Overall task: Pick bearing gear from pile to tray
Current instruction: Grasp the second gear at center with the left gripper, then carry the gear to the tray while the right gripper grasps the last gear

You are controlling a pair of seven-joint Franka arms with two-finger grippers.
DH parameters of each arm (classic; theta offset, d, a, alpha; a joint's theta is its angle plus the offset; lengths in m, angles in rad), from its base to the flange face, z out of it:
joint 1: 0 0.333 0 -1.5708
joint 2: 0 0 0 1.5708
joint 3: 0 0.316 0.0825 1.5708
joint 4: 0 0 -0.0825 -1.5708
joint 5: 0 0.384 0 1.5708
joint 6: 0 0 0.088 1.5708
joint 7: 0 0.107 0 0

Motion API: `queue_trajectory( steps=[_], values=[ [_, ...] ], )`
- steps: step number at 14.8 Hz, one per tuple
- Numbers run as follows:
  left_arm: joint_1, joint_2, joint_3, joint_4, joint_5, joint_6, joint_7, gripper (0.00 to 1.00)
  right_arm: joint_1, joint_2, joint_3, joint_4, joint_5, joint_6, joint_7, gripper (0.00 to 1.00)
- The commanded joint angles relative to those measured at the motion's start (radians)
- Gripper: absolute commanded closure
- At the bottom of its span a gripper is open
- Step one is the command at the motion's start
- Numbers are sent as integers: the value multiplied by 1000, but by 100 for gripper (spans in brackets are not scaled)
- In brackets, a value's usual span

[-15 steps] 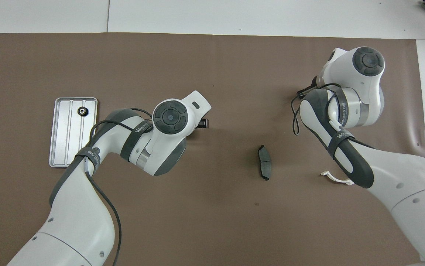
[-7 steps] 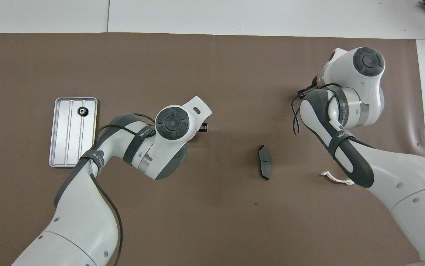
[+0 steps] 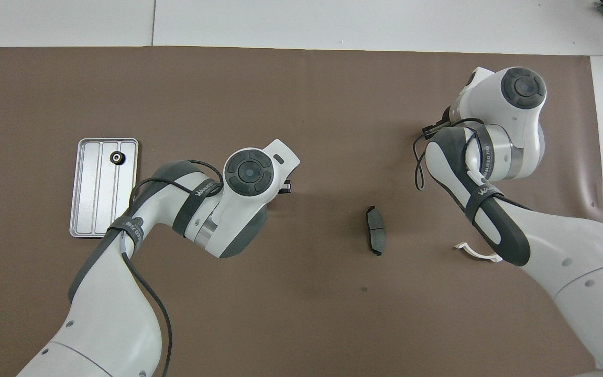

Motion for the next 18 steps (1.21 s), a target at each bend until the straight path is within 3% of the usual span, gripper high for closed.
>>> queue_trajectory(
  steps=[1, 4, 9, 11, 14, 18],
  values=[
    [80, -111, 0, -44, 22, -116, 64, 100, -1, -8, 14, 12, 24, -11, 54, 100],
    [197, -202, -2, -127, 22, -133, 190, 100, 38, -74, 39, 12, 24, -77, 212, 100],
    [378, -239, -2, -241, 22, -49, 284, 100, 237, -116, 43, 55, 24, -138, 586, 100],
    [430, -260, -2, -293, 22, -36, 295, 100, 323, -97, 45, 69, 24, -129, 759, 100],
    [501, -267, -2, -318, 22, -23, 298, 100, 441, -36, 48, 66, 23, 4, 948, 100],
    [604, -277, -2, -405, 22, 161, 301, 100, 512, 12, 50, 48, 23, 75, 1041, 100]
  ],
)
